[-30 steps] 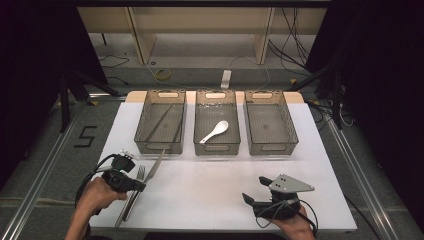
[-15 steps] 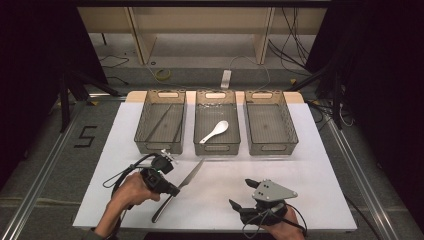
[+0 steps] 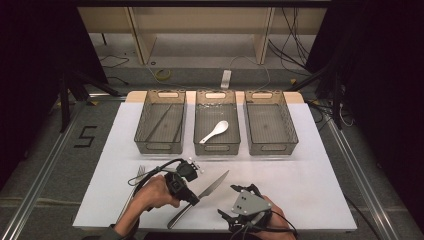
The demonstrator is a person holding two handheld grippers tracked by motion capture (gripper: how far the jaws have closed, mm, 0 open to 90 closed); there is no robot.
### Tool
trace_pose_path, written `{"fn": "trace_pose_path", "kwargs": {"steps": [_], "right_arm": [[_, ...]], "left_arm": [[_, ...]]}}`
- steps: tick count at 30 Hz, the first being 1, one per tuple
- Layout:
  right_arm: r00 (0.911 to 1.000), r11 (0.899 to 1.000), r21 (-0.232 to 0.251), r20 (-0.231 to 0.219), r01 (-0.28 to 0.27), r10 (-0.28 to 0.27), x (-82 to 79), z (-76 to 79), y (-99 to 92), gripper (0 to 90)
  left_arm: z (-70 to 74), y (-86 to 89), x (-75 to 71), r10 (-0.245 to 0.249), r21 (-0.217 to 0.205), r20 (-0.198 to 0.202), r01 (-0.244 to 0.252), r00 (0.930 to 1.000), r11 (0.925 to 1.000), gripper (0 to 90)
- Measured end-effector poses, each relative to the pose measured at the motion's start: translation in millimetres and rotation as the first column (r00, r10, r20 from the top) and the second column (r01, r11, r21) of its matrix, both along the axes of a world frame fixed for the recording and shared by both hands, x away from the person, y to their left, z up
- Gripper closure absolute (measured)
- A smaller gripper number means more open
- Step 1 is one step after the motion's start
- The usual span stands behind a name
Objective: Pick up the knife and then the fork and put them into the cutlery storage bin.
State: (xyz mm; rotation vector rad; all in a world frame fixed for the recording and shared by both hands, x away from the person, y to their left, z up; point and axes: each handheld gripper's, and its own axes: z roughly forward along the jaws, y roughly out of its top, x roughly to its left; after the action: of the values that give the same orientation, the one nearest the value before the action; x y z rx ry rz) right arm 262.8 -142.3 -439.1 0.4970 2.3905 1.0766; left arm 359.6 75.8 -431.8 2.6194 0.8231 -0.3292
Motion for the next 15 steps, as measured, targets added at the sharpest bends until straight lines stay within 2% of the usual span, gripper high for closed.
{"fn": "trace_pose_path", "kwargs": {"steps": [3,6,10,12,13,15], "right_arm": [[0.9981,0.997,-0.064,0.05,-0.033,0.036,-0.8,-3.4,6.0,27.2],[0.9931,0.99,-0.129,0.091,-0.062,0.074,-1.0,-6.2,11.7,27.6],[0.9813,0.974,-0.211,0.151,-0.086,0.119,-1.5,-12.3,18.7,32.0],[0.9797,0.966,-0.243,0.154,-0.088,0.128,-2.3,-15.2,21.9,32.2],[0.9789,0.957,-0.273,0.148,-0.096,0.14,-2.7,-15.9,22.7,33.1],[0.9747,0.95,-0.3,0.172,-0.087,0.143,-3.9,-19.3,24.5,34.9]], "left_arm": [[0.0,-10.6,-2.3,-0.023,0.007,0.0,0.023,0.9997,0.9997,80.1],[0.5,-19.5,-3.9,-0.051,0.01,-0.003,0.051,0.9987,0.9987,80.1],[0.5,-29.3,-7.2,-0.09,0.021,-0.007,0.09,0.9959,0.9957,80.1],[-0.3,-32.4,-8.9,-0.102,0.028,-0.007,0.102,0.9948,0.9944,80.1],[-0.5,-33.6,-9.5,-0.108,0.035,-0.006,0.108,0.9941,0.9935,80.1],[-0.7,-35.8,-10.9,-0.11,0.042,-0.002,0.11,0.994,0.9931,80.1]]}}
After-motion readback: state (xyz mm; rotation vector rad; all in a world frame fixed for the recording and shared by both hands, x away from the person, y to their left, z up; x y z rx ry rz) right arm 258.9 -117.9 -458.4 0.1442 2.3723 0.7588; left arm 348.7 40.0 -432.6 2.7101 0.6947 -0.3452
